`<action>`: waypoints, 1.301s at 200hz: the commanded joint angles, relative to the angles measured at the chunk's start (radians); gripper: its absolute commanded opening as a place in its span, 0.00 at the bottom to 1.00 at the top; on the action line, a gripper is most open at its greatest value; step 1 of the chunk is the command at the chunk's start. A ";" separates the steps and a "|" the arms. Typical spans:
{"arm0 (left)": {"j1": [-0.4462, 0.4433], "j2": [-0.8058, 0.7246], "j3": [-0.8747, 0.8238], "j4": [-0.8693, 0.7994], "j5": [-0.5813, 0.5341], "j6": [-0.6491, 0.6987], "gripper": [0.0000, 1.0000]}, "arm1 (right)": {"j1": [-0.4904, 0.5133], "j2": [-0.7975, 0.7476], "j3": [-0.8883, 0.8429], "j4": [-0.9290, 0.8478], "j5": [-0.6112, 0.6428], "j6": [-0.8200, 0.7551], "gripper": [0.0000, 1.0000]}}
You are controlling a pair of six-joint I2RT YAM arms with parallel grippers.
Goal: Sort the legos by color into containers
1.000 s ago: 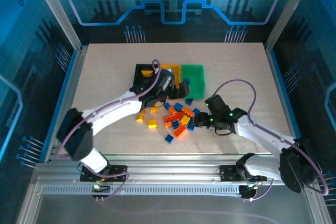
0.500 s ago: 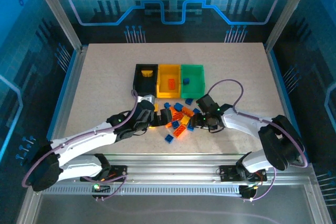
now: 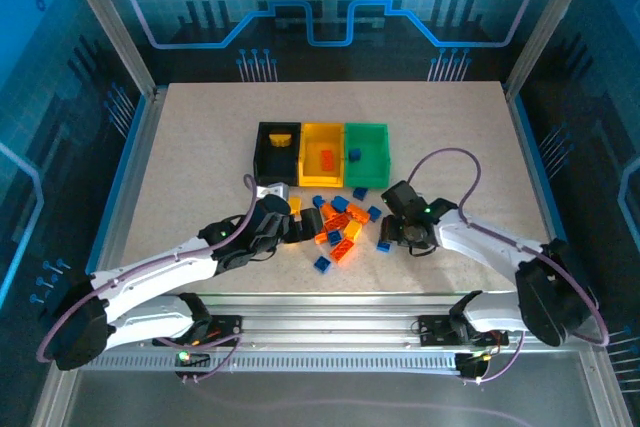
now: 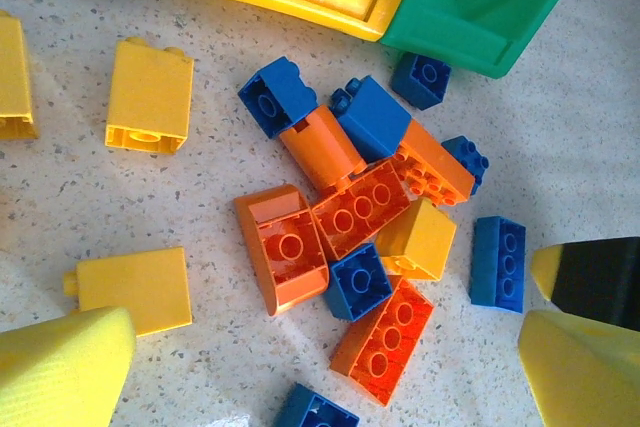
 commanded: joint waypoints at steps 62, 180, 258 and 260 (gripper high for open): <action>0.012 -0.057 -0.033 -0.031 -0.030 -0.015 0.99 | 0.041 0.202 0.090 0.003 -0.004 0.085 0.67; 0.018 -0.150 -0.088 -0.113 -0.082 -0.044 0.99 | -0.008 0.124 0.271 -0.011 0.010 -0.124 0.28; 0.024 -0.251 -0.079 -0.254 -0.128 -0.102 0.99 | -0.134 0.581 0.777 -0.052 0.070 -0.189 0.36; 0.024 -0.257 -0.079 -0.257 -0.128 -0.101 0.99 | -0.135 0.599 0.797 -0.056 0.073 -0.192 0.36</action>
